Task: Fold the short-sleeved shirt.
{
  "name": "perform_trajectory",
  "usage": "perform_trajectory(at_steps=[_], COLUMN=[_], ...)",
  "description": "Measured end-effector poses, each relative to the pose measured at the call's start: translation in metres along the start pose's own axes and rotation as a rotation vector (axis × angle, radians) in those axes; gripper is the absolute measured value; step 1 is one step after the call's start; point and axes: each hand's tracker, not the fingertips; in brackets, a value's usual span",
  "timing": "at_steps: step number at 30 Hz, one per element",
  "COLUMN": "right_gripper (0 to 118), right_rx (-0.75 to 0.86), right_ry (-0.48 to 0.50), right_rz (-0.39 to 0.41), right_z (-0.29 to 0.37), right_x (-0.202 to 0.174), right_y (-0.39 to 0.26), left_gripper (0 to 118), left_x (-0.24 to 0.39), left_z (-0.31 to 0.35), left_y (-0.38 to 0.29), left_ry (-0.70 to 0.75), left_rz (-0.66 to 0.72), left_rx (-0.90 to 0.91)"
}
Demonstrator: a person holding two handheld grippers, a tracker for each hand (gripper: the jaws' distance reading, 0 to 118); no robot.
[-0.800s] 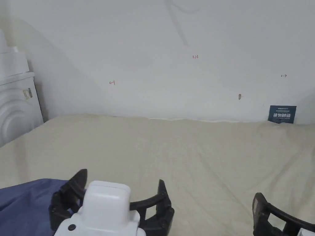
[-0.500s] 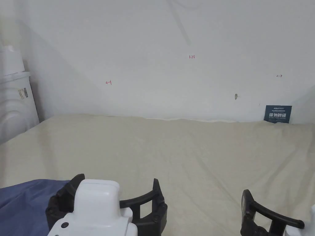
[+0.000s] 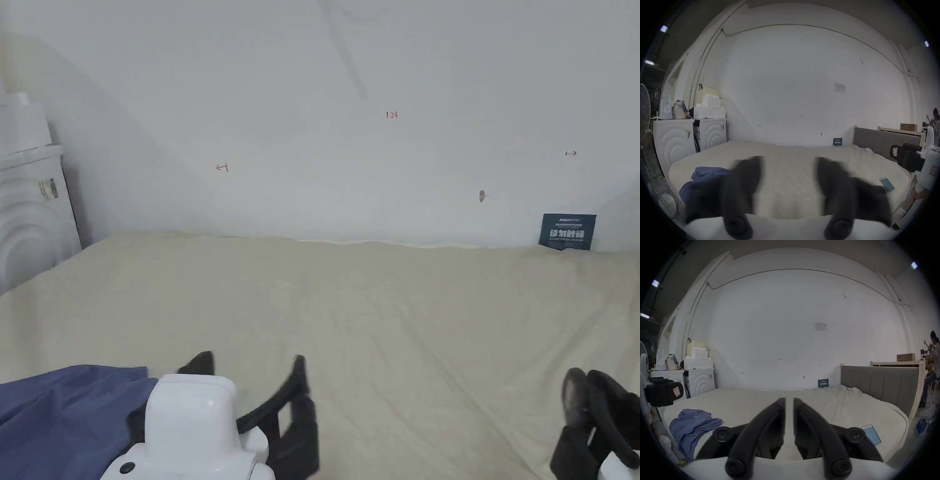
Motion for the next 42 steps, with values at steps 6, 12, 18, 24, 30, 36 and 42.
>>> perform_trajectory(at_steps=[6, 12, 18, 24, 30, 36, 42], right_gripper=[0, 0, 0, 0, 0, 0, 0], right_rx=[-0.003, -0.020, -0.020, -0.030, -0.038, -0.038, -0.043], right_ry=[0.003, 0.035, 0.030, 0.034, 0.048, 0.088, 0.201], right_rz=[-0.018, -0.021, -0.020, -0.030, -0.036, -0.035, -0.035], right_z=[0.000, -0.002, -0.004, -0.006, -0.012, -0.021, -0.041], right_x=[0.006, 0.006, 0.006, 0.008, 0.006, -0.008, -0.044], right_y=[-0.004, -0.003, -0.004, -0.005, -0.004, 0.000, 0.007], left_gripper=[14, 13, 6, 0, 0, 0, 0], left_x=[-0.004, -0.001, 0.001, -0.002, -0.006, -0.022, -0.050], left_z=[-0.002, -0.004, -0.008, -0.010, -0.012, -0.010, -0.001], left_y=[0.001, -0.002, -0.004, -0.003, -0.004, 0.000, 0.010], left_ry=[0.017, 0.025, 0.022, -0.006, 0.019, 0.055, 0.152], left_rz=[0.005, -0.015, -0.021, -0.012, -0.013, 0.025, 0.013], left_rx=[-0.002, -0.011, -0.036, -0.083, -0.081, -0.079, -0.075])
